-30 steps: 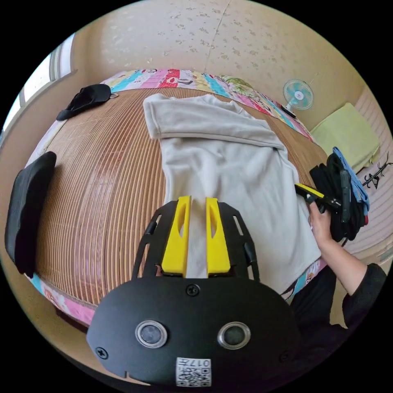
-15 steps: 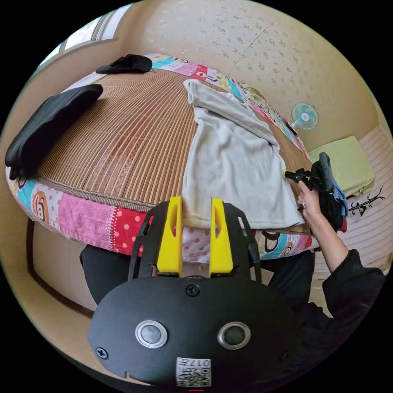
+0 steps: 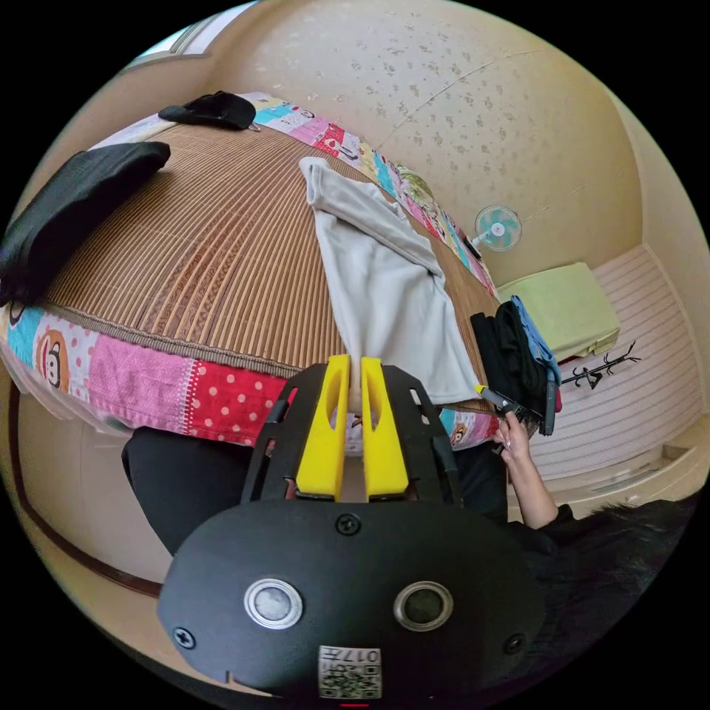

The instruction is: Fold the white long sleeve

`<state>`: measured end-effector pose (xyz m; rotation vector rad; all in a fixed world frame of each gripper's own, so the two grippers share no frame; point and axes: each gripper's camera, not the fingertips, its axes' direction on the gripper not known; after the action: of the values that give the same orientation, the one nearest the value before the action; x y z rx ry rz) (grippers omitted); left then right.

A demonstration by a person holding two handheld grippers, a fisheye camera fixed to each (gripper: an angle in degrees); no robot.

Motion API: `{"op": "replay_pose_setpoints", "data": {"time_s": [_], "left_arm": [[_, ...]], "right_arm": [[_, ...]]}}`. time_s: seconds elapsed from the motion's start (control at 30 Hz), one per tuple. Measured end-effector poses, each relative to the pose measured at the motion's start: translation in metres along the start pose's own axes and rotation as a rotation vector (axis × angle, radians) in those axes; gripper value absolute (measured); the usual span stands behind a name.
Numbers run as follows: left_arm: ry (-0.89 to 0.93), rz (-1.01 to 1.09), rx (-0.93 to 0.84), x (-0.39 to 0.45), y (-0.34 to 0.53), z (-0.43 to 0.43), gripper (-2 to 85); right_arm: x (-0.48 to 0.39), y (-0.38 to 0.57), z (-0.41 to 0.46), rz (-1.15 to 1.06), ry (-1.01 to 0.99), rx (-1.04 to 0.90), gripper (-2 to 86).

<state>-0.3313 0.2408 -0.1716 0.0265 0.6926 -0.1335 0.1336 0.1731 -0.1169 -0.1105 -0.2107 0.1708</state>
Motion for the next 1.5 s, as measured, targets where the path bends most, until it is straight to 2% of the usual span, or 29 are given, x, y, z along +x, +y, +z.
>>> {"op": "replay_pose_setpoints", "data": {"time_s": [0.03, 0.2, 0.27, 0.4, 0.5, 0.63, 0.73, 0.8, 0.9, 1.0, 1.07, 1.23, 1.27, 1.33, 1.43, 1.5], "left_arm": [[0.019, 0.001, 0.017, 0.000, -0.001, -0.007, 3.1], [0.141, 0.039, 0.122, 0.014, -0.002, -0.081, 3.0], [0.208, 0.056, 0.143, 0.022, 0.006, -0.108, 3.1], [0.223, 0.053, 0.160, 0.036, 0.032, -0.166, 2.9], [0.245, -0.020, 0.172, 0.039, 0.033, -0.176, 3.0], [0.246, -0.071, 0.190, 0.035, -0.006, -0.146, 3.2], [0.217, -0.080, 0.215, 0.021, -0.075, -0.097, 3.6], [0.149, -0.061, 0.160, 0.012, -0.134, -0.050, 5.6], [0.095, -0.102, 0.132, 0.003, -0.160, -0.027, 11.6], [-0.034, -0.072, 0.191, 0.009, -0.132, -0.036, 13.0], [-0.096, -0.087, 0.162, 0.006, -0.105, -0.030, 14.9], [-0.106, -0.090, 0.056, -0.004, -0.031, 0.013, 16.2], [-0.105, -0.057, 0.027, -0.003, -0.021, 0.027, 15.3], [-0.085, 0.022, -0.057, -0.002, -0.017, 0.045, 5.5], [-0.001, -0.004, 0.053, -0.019, -0.009, 0.016, 2.9], [0.018, -0.121, -0.035, -0.040, -0.006, 0.018, 2.7]], "right_arm": [[0.001, 0.000, -0.008, 0.006, -0.026, 0.001, 4.4], [0.021, 0.030, -0.141, -0.055, -0.456, 0.304, 3.1], [0.022, 0.043, -0.184, -0.130, -0.577, 0.347, 2.9], [-0.004, 0.085, -0.263, -0.305, -0.512, 0.384, 2.7], [-0.016, 0.095, -0.275, -0.252, -0.387, 0.389, 2.8], [-0.034, 0.049, -0.250, -0.217, -0.190, 0.376, 3.0], [-0.043, -0.034, -0.205, -0.179, -0.093, 0.363, 3.5], [-0.047, -0.105, -0.152, -0.132, 0.009, 0.284, 4.4], [-0.055, -0.140, -0.115, -0.078, 0.037, 0.196, 7.3], [-0.080, -0.105, -0.120, -0.088, 0.102, 0.310, 11.9], [-0.096, -0.078, -0.111, -0.131, 0.165, 0.334, 11.9], [-0.106, -0.023, -0.052, -0.195, 0.294, 0.261, 11.7], [-0.098, -0.017, -0.026, -0.173, 0.351, 0.203, 10.9], [-0.081, -0.017, 0.018, -0.149, 0.424, 0.039, 9.8], [-0.065, -0.004, 0.015, -0.110, 0.299, 0.128, 9.4], [-0.049, -0.006, 0.015, -0.043, 0.177, 0.102, 9.6]]}}
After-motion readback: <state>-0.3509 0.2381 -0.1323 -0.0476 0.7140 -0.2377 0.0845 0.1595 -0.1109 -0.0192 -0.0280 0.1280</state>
